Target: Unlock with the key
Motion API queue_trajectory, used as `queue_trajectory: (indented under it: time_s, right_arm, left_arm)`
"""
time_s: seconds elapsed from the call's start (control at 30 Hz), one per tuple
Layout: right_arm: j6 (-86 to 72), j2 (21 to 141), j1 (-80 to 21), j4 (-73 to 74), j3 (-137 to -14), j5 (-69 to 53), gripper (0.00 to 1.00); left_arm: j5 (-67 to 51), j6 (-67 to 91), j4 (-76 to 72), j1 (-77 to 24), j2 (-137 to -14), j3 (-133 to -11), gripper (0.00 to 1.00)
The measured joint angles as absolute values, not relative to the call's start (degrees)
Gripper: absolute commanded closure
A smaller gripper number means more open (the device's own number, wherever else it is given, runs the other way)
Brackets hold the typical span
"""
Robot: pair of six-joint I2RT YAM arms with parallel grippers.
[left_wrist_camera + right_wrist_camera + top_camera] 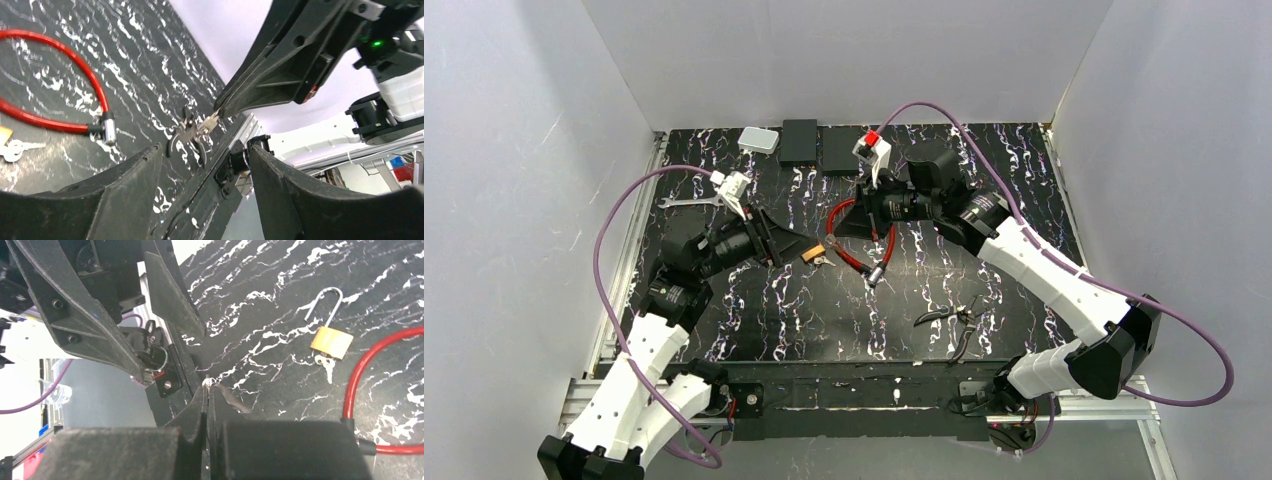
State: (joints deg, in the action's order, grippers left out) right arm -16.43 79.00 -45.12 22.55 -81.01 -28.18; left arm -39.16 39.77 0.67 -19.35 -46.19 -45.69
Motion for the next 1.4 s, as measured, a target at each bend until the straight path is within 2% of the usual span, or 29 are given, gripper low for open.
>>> queue_trajectory:
  time_s: [0.37, 0.9, 1.23, 1.4]
  right_arm:
    - [-19.7, 79.0, -45.1, 17.0, -82.4, -32.9, 0.99]
    - [-24.1, 79.2, -45.1, 11.8, -82.9, -34.7, 0.99]
    - [-24.7, 80.8, -45.1, 11.4, -84.0, -35.5, 0.99]
    - [-24.7, 81.1, -45.1, 11.5, -84.0, -36.0, 0.99]
  left_arm:
    - [-38.0, 43.6, -13.7, -19.4, -44.7, -43.3, 0.44]
    - [-38.0, 46.3, -18.3, -19.6, -45.5, -41.6, 0.59]
    - [-37.9, 48.2, -22.0, -19.7, -45.9, -39.9, 0.61]
    - [-38.0, 49.1, -23.6, -19.9, -47.0, -39.9, 0.7]
